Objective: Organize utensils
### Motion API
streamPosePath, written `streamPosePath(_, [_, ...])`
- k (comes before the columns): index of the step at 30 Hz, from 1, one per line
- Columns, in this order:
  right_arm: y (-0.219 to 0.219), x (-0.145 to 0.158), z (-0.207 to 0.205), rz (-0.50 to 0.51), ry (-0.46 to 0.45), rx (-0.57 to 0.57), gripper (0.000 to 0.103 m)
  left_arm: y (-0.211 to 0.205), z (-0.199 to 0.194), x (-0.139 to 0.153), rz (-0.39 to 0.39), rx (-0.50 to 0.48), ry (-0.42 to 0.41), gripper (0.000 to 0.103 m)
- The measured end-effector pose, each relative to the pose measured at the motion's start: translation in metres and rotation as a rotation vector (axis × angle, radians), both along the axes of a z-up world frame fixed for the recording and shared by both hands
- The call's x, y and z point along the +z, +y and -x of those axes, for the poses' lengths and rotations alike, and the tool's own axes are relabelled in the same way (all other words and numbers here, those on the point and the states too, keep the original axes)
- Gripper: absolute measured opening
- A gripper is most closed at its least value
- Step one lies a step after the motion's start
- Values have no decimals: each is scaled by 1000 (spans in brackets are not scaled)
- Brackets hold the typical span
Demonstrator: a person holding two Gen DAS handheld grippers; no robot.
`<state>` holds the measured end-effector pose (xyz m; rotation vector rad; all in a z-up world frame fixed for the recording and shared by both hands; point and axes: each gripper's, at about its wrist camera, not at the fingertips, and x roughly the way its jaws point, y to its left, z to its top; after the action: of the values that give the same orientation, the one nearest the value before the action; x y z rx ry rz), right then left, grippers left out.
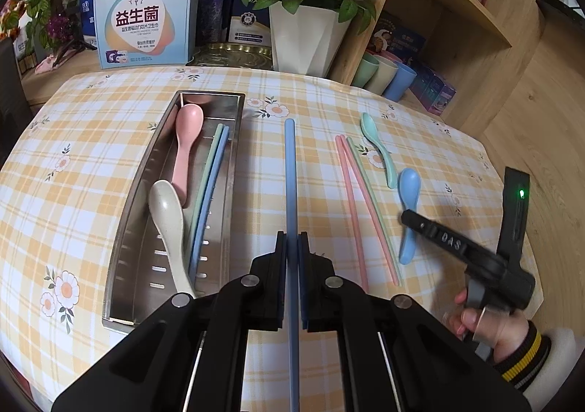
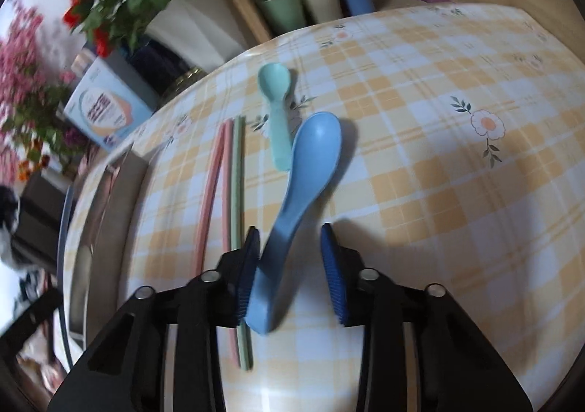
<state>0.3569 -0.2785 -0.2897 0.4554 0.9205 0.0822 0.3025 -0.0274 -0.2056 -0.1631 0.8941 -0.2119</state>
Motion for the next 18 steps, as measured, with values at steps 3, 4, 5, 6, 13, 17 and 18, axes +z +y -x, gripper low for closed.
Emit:
streamPosePath(3, [0, -2, -8, -18, 14, 0, 21, 4, -1, -2, 0, 8, 6, 6])
streamPosePath(4, [0, -2, -10, -18, 15, -2, 18, 5, -1, -2, 1, 12, 9, 6])
streamPosePath(5, [-2, -3, -10, -17, 29, -8, 12, 6, -1, -3, 2, 13, 11, 6])
streamPosePath(6, [-3, -3, -10, -18, 37, -10, 10, 6, -1, -3, 3, 14, 10, 6])
streamPosePath(13, [-11, 9, 16, -37, 8, -40, 7, 5, 0, -2, 12, 8, 9, 6])
streamPosePath(17, [-14, 19, 33, -41, -14, -59, 7, 6, 1, 0, 20, 8, 7, 6])
streamPosePath(18, [-14, 21, 36, -37, -21, -56, 7, 7, 0, 1, 22, 10, 8, 6])
